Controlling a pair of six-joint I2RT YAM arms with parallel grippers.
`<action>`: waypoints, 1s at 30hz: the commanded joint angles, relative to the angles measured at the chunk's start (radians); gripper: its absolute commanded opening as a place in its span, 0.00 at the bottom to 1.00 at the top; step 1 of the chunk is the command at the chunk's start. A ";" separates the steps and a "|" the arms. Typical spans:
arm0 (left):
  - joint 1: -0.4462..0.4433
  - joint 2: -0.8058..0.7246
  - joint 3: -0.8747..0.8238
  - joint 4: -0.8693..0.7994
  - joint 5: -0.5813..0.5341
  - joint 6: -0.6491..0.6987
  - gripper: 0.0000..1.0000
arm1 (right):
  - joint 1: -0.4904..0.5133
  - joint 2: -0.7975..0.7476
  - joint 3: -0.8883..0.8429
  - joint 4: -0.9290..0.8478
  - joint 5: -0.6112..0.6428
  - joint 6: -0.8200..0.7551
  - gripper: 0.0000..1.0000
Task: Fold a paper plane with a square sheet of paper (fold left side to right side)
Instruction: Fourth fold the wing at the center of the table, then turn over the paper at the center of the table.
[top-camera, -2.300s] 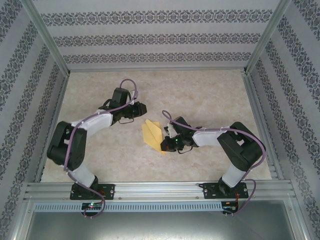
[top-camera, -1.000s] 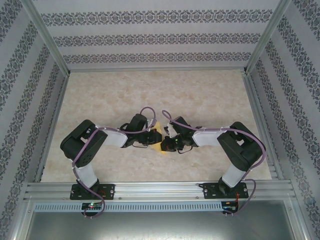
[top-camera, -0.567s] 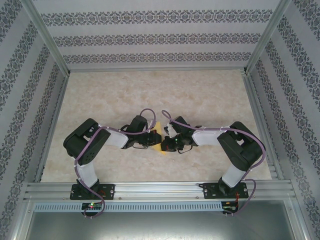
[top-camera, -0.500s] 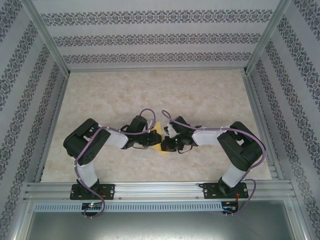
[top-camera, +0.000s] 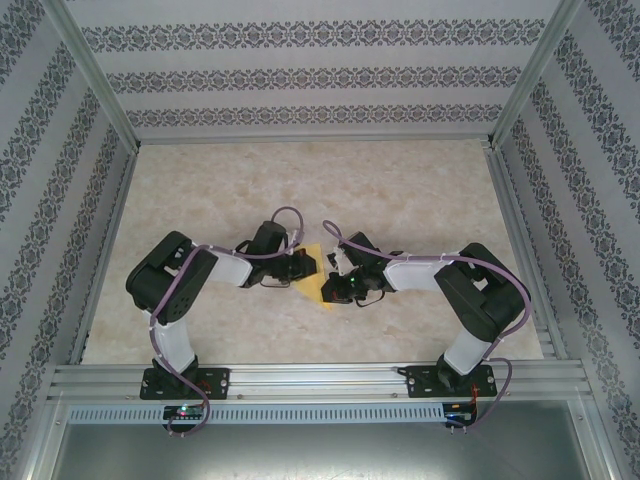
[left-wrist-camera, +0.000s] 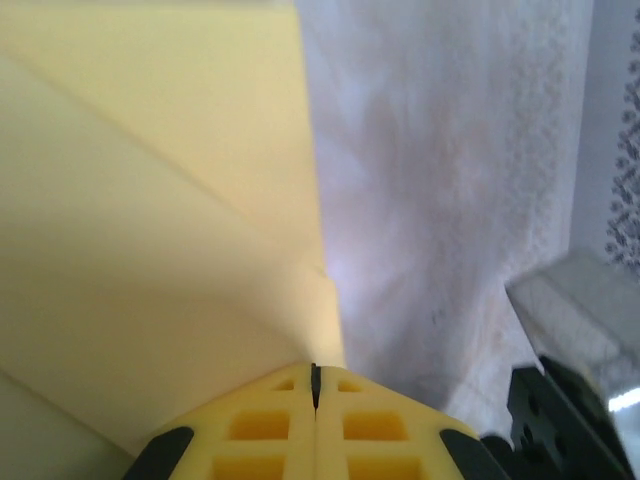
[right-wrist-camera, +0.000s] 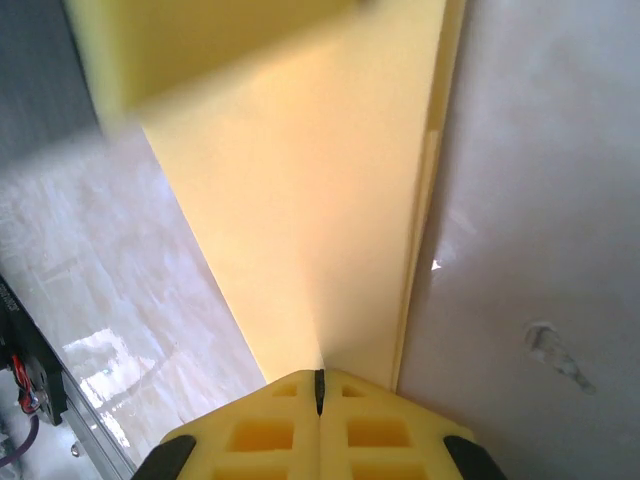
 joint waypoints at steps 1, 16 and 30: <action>0.024 0.015 0.037 -0.067 -0.042 0.066 0.07 | -0.001 0.049 -0.037 -0.181 0.062 -0.020 0.00; 0.089 -0.200 0.178 -0.235 0.057 0.113 0.34 | -0.006 -0.167 -0.021 0.004 0.077 0.022 0.25; 0.151 -0.387 -0.069 -0.265 -0.023 0.024 0.44 | -0.192 -0.419 -0.169 0.156 0.159 0.061 0.57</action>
